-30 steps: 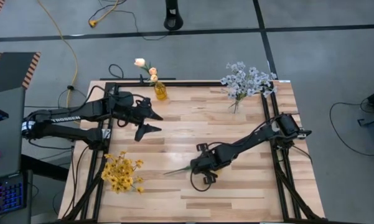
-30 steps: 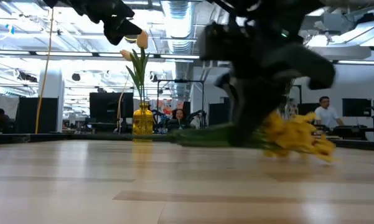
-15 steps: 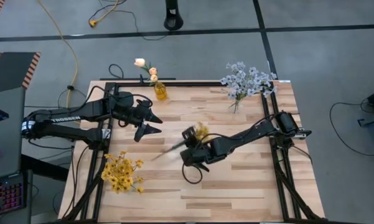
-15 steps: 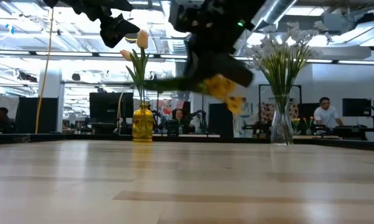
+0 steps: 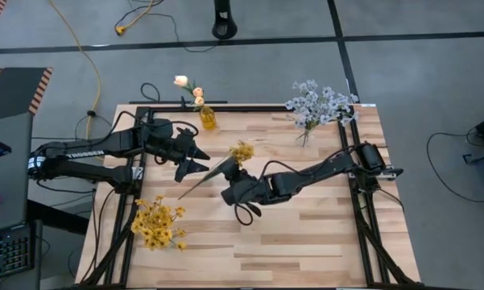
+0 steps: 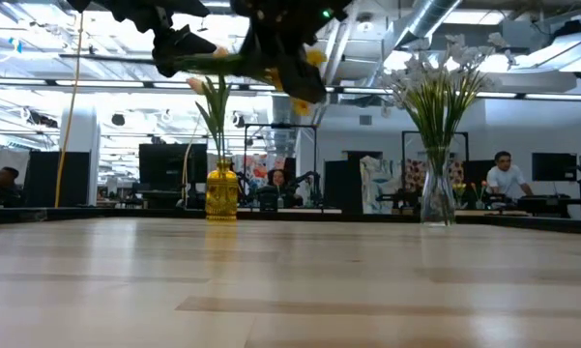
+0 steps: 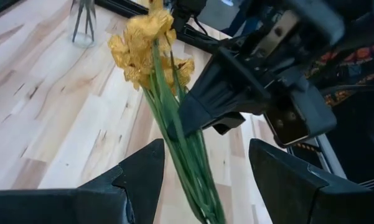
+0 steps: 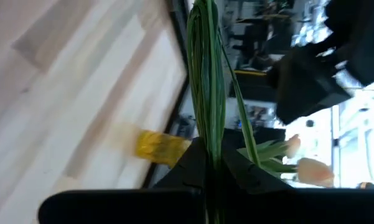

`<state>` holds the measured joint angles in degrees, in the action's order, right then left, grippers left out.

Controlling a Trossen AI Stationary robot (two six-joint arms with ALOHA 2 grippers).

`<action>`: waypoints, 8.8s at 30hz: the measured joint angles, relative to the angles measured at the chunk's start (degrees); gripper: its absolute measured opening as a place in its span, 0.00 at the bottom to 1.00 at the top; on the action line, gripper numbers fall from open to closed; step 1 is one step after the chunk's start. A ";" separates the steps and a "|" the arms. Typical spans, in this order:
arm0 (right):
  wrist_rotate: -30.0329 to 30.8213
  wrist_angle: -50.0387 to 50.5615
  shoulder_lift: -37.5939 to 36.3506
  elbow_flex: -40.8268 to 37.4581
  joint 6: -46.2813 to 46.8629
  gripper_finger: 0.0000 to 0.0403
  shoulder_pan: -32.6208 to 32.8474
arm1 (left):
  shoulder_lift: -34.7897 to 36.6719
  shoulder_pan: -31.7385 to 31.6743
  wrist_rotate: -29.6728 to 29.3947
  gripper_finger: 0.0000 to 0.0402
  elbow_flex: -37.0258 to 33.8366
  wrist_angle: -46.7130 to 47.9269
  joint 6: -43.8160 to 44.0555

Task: Sort flowers into vase by color
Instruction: Put the yellow flowers into the bottom transparent vase

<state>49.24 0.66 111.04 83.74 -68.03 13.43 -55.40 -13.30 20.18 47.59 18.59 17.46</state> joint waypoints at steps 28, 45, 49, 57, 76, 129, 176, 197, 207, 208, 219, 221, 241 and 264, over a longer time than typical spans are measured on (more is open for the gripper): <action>-6.99 -16.06 -0.09 0.00 -23.71 0.12 -2.78 | -0.81 -0.02 0.16 0.55 0.07 1.39 3.38; -8.82 -17.61 -0.09 0.00 -23.95 0.12 -3.43 | -5.43 -0.02 0.96 0.55 0.07 1.09 3.40; -8.79 -17.64 -0.09 0.00 -23.93 0.12 -3.43 | -5.18 -0.02 0.55 0.48 0.07 1.01 3.40; -8.64 -17.63 -0.07 0.00 -22.93 0.17 -3.45 | -5.20 0.00 0.61 0.25 0.07 1.01 3.38; -7.99 -18.97 -0.27 0.20 3.65 0.55 -2.57 | -3.19 -1.25 -1.86 0.01 3.72 5.30 -0.37; -15.03 -7.09 -0.04 -0.02 50.14 0.55 -2.71 | 37.39 8.31 -28.65 0.00 -10.85 -6.63 4.05; -16.40 -2.36 -0.04 -0.02 54.67 0.56 -2.58 | 24.38 85.86 -110.19 0.00 -10.95 -12.17 -0.25; -18.30 -2.36 -0.04 -0.02 59.98 0.56 -2.14 | 17.77 96.47 -110.22 0.00 -10.95 -20.09 0.37; -20.99 -2.38 -0.04 -0.02 62.68 0.56 -2.14 | 13.13 103.33 -110.19 0.00 -10.95 -20.26 2.23; -20.99 -2.36 -0.04 -0.02 62.72 0.56 -2.14 | 12.35 103.81 -110.21 0.00 -10.95 -20.26 2.49; -20.99 -2.42 -0.04 -0.02 63.70 0.56 -2.16 | 2.22 103.54 -110.15 0.00 -10.95 -22.62 2.70; -20.99 -2.42 -0.04 -0.02 63.67 0.56 -2.16 | 0.80 102.81 -110.18 0.00 -10.95 -22.64 2.70; -20.97 -2.84 -0.04 -0.02 63.61 0.56 -2.16 | -6.60 94.02 -110.21 0.00 -10.97 -33.73 -4.71; -20.95 -2.79 -0.07 -0.02 63.56 0.56 -2.16 | -11.69 91.67 -110.21 0.00 -10.97 -27.02 4.57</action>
<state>28.29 -2.13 110.98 83.72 -4.47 11.27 -67.08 78.37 -90.02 36.62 -8.43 22.03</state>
